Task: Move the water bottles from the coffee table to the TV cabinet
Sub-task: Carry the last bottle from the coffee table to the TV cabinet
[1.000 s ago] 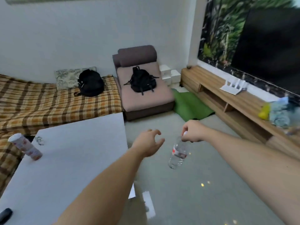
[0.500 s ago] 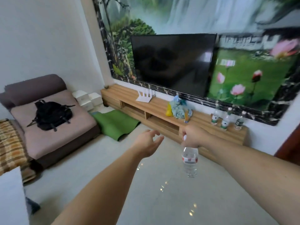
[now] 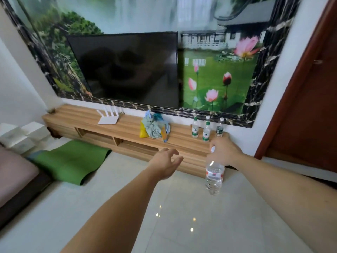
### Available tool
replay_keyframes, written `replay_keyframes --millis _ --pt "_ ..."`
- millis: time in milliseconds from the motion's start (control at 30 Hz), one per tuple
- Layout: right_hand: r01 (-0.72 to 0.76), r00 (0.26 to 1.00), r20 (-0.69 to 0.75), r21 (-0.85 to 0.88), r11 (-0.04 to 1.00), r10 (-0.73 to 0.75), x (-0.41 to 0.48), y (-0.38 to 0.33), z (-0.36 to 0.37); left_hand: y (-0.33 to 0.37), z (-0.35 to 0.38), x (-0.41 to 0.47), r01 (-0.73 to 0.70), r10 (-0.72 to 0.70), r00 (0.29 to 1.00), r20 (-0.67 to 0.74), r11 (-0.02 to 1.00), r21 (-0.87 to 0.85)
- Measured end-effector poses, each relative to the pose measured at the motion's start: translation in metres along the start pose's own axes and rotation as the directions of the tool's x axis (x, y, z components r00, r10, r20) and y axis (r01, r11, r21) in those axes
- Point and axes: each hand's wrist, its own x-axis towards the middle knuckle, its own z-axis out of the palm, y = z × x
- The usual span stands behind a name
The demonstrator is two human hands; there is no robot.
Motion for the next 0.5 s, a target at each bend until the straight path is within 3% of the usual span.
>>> replay_keyframes --millis 200,500 --pt "0.017 0.989 0.145 -0.119 0.993 0.0 0.087 0.009 -0.01 -0.019 -0.01 0.113 -0.022 0.023 0.999 0.034 0.999 -0.037" --pt "-0.003 0.994 0.109 -0.145 0.989 0.019 0.195 0.023 -0.016 -0.035 -0.006 0.239 -0.037 0.041 0.995 0.088 0.998 -0.044"
